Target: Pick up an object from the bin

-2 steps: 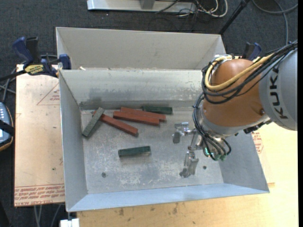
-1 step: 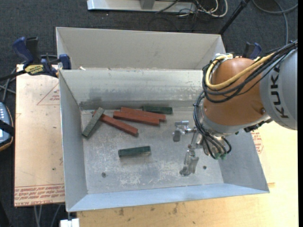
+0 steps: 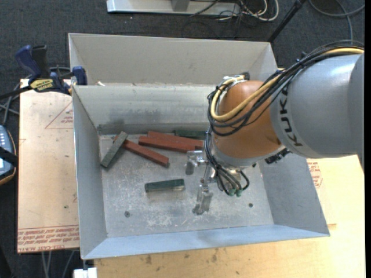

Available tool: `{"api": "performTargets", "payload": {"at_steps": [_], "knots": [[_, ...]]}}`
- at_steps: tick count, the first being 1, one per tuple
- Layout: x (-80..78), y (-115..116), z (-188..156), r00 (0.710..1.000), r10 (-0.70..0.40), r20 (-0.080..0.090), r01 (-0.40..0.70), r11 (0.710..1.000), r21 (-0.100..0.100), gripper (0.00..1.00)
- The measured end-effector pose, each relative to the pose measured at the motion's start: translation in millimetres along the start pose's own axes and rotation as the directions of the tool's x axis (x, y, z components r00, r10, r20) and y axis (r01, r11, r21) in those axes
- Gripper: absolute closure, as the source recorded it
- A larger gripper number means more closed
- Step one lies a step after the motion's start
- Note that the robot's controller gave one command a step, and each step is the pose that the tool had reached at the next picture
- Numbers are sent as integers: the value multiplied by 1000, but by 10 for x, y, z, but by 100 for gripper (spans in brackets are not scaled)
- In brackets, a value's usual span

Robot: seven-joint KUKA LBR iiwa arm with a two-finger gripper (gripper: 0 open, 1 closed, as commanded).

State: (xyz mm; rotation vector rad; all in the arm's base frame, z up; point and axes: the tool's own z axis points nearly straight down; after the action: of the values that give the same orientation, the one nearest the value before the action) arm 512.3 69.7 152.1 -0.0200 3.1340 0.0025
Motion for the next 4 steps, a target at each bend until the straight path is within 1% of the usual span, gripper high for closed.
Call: {"api": "performTargets", "payload": {"at_steps": [1, 2, 3, 4], "knots": [[-352, 522, 3, 994, 109, -13, -109, 994, 3, 0], [-477, 530, 34, 1000, 8, -5, -8, 1000, 0, 0], [-365, 525, 712, 990, 143, -5, -143, 990, 1, 0], [-374, 552, 915, 994, 112, -6, -112, 994, -3, 100]]}}
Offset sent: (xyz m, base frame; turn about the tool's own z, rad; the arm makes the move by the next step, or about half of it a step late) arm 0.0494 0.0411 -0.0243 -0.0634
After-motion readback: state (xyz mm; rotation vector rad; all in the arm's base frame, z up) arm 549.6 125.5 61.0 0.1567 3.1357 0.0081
